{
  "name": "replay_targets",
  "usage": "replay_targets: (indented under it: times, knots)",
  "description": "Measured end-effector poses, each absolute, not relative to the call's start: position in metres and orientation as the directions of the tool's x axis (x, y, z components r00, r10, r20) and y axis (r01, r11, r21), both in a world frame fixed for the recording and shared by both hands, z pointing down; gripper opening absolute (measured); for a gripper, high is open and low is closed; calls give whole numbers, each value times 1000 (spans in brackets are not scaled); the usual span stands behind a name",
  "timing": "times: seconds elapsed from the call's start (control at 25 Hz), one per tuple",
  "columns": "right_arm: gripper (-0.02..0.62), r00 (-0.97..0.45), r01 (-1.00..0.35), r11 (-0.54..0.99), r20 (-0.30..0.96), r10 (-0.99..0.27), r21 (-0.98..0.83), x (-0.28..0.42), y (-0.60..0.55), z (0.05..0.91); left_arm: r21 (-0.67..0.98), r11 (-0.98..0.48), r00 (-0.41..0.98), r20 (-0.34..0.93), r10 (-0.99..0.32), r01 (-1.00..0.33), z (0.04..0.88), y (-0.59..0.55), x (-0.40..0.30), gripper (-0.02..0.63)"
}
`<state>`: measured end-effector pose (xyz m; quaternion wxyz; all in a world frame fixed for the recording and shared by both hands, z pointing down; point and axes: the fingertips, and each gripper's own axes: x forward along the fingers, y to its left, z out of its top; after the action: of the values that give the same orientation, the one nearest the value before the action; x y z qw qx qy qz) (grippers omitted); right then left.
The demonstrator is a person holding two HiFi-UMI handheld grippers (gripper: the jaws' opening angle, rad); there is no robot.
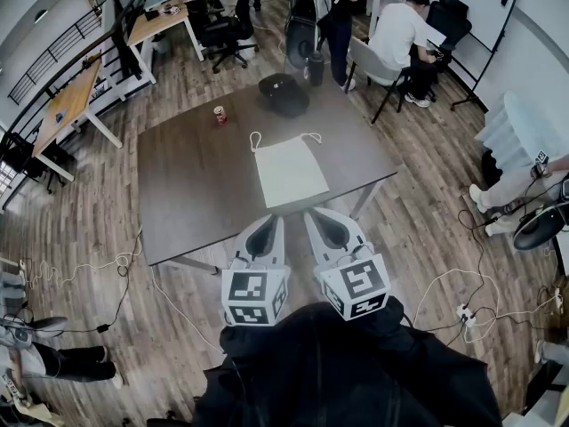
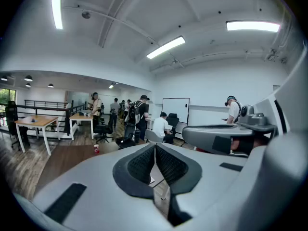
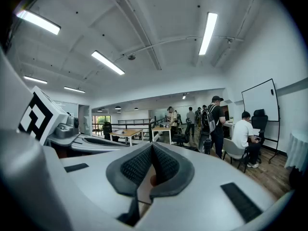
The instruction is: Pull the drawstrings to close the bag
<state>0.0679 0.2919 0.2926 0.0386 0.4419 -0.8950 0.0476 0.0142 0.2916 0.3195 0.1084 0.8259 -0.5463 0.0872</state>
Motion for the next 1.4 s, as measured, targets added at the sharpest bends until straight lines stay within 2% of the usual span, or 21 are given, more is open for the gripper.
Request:
replay_targets:
  times: [0.2,0.52,1.4]
  knots:
    - [21,-621,-783,620,76,-780,-48,71,296,285,91,-380,391,259,-883,-920,317,293,18,40]
    - [21,-618,-785,618,95,-780,-36,69,303,293,110,-386,401,257,-879,-916,324,298,16,40]
    - [21,-579,-805,592,246,-778,-23,10,325,350,223,-319,378,320,-869,-921,380,326,-66,40]
